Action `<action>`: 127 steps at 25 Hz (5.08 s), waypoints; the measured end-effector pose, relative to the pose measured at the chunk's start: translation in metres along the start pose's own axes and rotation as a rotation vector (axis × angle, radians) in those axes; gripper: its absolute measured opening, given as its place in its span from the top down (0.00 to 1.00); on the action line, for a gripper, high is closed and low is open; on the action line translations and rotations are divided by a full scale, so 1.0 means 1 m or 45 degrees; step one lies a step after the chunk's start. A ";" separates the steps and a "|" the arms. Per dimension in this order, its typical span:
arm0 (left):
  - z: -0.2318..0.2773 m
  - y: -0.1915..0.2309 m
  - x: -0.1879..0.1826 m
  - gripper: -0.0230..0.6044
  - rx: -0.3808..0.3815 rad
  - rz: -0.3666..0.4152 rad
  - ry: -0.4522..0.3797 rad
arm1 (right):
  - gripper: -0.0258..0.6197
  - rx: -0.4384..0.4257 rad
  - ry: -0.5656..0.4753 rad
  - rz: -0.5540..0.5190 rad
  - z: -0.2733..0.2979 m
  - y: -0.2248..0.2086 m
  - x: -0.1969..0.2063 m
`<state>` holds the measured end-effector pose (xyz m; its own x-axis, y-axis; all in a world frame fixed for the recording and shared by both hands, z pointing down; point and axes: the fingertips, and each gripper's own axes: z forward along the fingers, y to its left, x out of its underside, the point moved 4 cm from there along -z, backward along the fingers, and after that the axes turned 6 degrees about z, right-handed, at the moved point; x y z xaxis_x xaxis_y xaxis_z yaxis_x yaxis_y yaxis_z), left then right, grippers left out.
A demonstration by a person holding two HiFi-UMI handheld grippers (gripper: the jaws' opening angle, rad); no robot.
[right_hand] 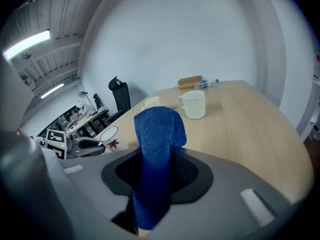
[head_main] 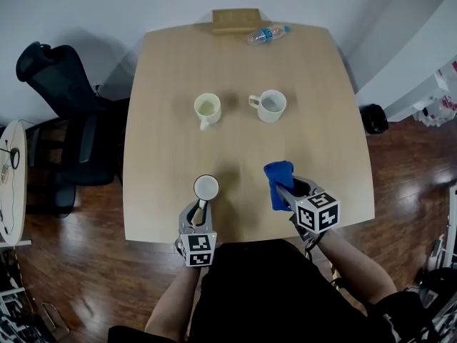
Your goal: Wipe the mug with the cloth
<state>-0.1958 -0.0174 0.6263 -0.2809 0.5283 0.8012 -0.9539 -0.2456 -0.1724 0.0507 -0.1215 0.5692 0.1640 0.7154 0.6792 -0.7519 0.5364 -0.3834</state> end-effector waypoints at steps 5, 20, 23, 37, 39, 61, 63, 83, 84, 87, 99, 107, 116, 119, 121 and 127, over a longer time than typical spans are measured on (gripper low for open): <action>0.002 -0.001 -0.013 0.86 0.097 0.035 -0.001 | 0.75 -0.004 -0.021 -0.011 -0.003 0.007 -0.009; -0.073 0.016 -0.248 0.86 0.420 -0.199 -0.480 | 0.75 -0.325 -0.682 -0.870 -0.101 0.158 -0.149; -0.082 0.010 -0.267 0.86 0.415 -0.196 -0.500 | 0.75 -0.302 -0.755 -1.011 -0.113 0.180 -0.151; -0.137 0.012 -0.281 0.86 0.792 -0.154 -0.625 | 0.76 -0.425 -0.765 -0.736 -0.145 0.157 -0.178; -0.154 0.009 -0.284 0.86 0.901 -0.089 -0.646 | 0.76 -0.526 -0.754 -0.642 -0.151 0.151 -0.187; -0.214 -0.050 -0.301 0.86 1.647 -0.079 -0.787 | 0.76 -2.004 -0.337 0.428 -0.115 0.186 -0.162; -0.204 -0.040 -0.303 0.86 1.538 -0.157 -0.814 | 0.76 -1.781 -0.484 0.429 -0.106 0.158 -0.178; -0.143 0.024 -0.317 0.86 0.878 -0.780 -0.888 | 0.76 -0.022 -1.093 -1.539 -0.158 0.242 -0.176; -0.145 0.022 -0.317 0.86 0.895 -0.778 -0.894 | 0.76 -0.040 -1.096 -1.520 -0.160 0.241 -0.177; -0.151 0.022 -0.317 0.86 0.932 -0.771 -0.908 | 0.76 -0.179 -1.086 -1.336 -0.171 0.233 -0.190; -0.178 0.019 -0.316 0.85 1.124 -0.808 -0.966 | 0.76 -0.844 -0.989 -0.210 -0.168 0.154 -0.243; -0.195 0.008 -0.319 0.85 1.287 -0.856 -1.009 | 0.76 -1.408 -0.734 0.753 -0.120 0.134 -0.226; -0.203 -0.003 -0.311 0.85 1.505 -1.004 -1.044 | 0.77 -1.588 -0.547 1.005 -0.096 0.153 -0.197; -0.203 -0.009 -0.310 0.85 1.599 -1.018 -1.040 | 0.77 -1.615 -0.427 0.929 -0.092 0.172 -0.184; -0.203 -0.015 -0.314 0.85 1.630 -1.040 -1.040 | 0.77 -1.638 -0.375 0.932 -0.090 0.182 -0.175; -0.192 -0.014 -0.316 0.86 1.602 -1.133 -1.061 | 0.77 -1.567 -0.326 0.853 -0.083 0.190 -0.154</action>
<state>-0.1137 -0.0249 0.2654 0.7449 0.4178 0.5201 -0.0048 -0.7763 0.6304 -0.0646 -0.0932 0.3399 -0.2130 0.9570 0.1970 0.4072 0.2702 -0.8724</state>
